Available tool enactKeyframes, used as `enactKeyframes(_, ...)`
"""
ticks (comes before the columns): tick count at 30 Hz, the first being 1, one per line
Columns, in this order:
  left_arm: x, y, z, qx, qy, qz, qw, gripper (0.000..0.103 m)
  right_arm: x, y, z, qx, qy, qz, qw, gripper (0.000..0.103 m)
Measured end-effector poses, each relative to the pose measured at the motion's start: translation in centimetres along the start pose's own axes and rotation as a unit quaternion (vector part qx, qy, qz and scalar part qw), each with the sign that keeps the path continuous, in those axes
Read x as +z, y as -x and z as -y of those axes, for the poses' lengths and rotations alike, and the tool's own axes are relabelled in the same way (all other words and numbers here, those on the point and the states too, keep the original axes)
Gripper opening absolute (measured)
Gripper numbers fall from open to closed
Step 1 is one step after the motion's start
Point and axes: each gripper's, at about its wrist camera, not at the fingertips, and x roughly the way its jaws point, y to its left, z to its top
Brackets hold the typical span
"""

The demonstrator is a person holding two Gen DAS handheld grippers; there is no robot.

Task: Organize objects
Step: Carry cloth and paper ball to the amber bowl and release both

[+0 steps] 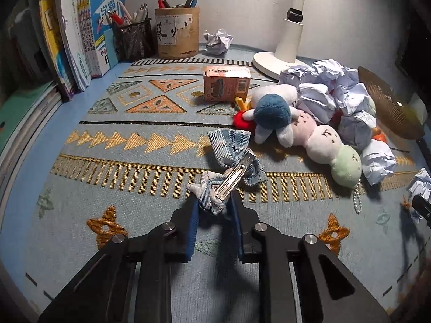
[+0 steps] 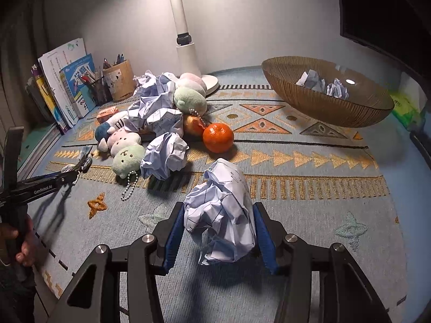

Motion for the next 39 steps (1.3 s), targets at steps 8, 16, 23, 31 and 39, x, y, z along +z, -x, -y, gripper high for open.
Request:
enactKeyframes(8, 1.8, 5.9, 3.7, -0.064, -0.014, 0.073, 0.9952, 0.018, 1.3, 3.5, 1.6, 0.011, -0.010, 0.051, 0.999, 0.049)
enactKeyframes(16, 9.4, 9.2, 16.6, -0.158, -0.068, 0.134, 0.9760, 0.018, 6.7, 8.9, 6.5, -0.023, -0.043, 0.126, 0.991, 0.049)
enactKeyframes(23, 13.2, 8.0, 25.6, -0.186, -0.107, 0.167, 0.9622, 0.018, 11.6, 10.7, 14.0, -0.058, -0.124, 0.175, 0.975, 0.049)
enactKeyframes(31, 15.2, 1.7, 30.8, -0.188, -0.115, 0.127, 0.9670, 0.019, 14.0, 7.5, 17.3, -0.076, -0.143, 0.155, 0.975, 0.049)
enactKeyframes(39, 15.9, -1.6, 32.0, -0.193, -0.111, 0.095, 0.9702, 0.074, 15.5, 3.7, 18.9, -0.091, -0.158, 0.117, 0.976, 0.070)
